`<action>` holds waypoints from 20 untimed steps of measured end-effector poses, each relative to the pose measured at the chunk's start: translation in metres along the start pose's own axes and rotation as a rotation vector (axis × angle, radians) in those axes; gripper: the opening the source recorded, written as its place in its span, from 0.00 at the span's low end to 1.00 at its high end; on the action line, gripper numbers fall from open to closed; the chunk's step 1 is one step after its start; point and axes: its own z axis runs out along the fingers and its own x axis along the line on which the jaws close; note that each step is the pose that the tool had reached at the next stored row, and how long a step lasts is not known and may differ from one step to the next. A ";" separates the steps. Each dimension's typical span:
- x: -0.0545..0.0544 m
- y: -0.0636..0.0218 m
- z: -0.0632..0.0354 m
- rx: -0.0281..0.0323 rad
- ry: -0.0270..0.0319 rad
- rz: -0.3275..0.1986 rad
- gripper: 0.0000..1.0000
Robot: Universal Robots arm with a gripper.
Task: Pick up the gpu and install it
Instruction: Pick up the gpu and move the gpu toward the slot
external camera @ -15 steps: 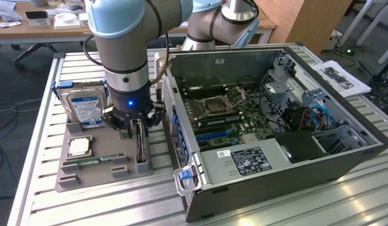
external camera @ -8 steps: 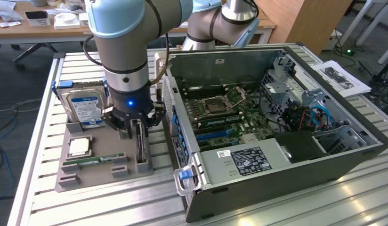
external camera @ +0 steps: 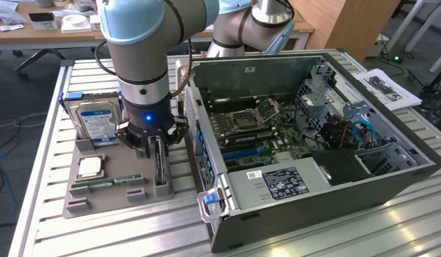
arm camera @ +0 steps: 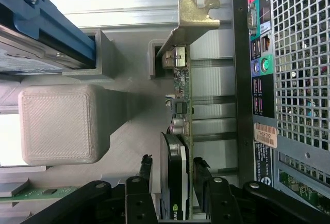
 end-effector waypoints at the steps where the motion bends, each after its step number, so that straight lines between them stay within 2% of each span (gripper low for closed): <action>1: 0.000 0.0000 0.0000 0.0000 0.0000 0.000 0.45; 9: 0.000 0.0000 0.0000 0.0000 0.0000 0.000 0.43; 10: 0.000 0.0000 0.0000 0.0000 0.0000 0.000 0.36; 20: 0.000 0.0000 0.0001 -0.0002 -0.0005 0.000 0.36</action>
